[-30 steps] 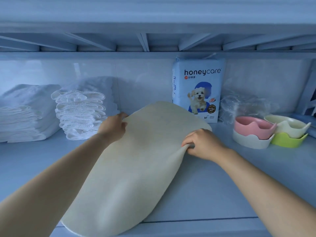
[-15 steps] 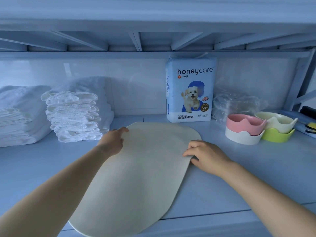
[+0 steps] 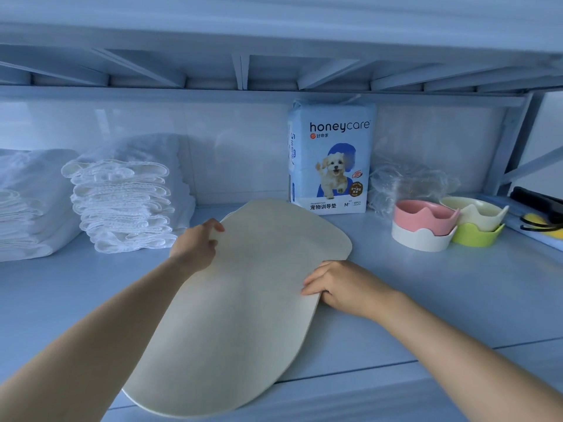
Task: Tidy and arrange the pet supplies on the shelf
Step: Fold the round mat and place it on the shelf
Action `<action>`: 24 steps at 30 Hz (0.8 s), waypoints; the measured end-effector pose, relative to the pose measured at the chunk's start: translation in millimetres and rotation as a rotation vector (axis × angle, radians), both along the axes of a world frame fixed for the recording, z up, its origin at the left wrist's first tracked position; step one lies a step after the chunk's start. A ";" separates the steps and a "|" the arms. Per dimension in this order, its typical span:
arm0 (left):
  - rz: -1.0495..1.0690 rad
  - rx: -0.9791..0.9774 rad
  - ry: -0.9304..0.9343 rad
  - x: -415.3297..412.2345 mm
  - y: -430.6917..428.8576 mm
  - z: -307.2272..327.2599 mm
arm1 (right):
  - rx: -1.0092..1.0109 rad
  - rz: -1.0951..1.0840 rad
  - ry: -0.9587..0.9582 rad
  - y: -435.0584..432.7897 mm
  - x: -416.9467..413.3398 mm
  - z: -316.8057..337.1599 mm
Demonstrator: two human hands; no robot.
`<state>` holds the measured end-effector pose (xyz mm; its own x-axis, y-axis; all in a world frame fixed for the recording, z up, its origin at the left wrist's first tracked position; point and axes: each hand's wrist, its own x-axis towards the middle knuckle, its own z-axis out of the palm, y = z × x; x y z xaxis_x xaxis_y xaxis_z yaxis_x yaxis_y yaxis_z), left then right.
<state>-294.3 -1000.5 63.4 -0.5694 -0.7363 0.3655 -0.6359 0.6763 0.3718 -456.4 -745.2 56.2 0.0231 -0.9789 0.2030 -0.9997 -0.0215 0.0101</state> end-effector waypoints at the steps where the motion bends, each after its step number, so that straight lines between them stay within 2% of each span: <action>1: -0.003 0.003 0.003 1.1 0.1 1.2 | 0.004 0.015 0.021 -0.3 1.0 -0.1; 5: 0.002 0.017 0.007 7.8 -0.6 4.2 | -0.020 0.019 0.049 -2.4 1.7 -5.9; 9: -0.008 0.034 0.079 15.9 2.9 6.3 | -0.074 -0.035 -0.007 -8.1 4.2 -6.1; 16: -0.080 0.092 0.365 28.6 11.5 26.8 | -0.367 -0.049 -0.043 1.9 -0.3 30.1; 20: -0.102 0.260 0.676 42.3 13.0 38.9 | -0.543 -0.038 -0.014 14.1 -10.3 52.8; 22: -0.176 0.377 0.713 50.6 12.5 42.2 | -0.580 -0.043 0.011 17.3 -14.7 60.0; 24: -0.288 0.526 0.672 60.7 13.0 42.9 | -0.566 -0.062 0.025 19.2 -17.9 61.8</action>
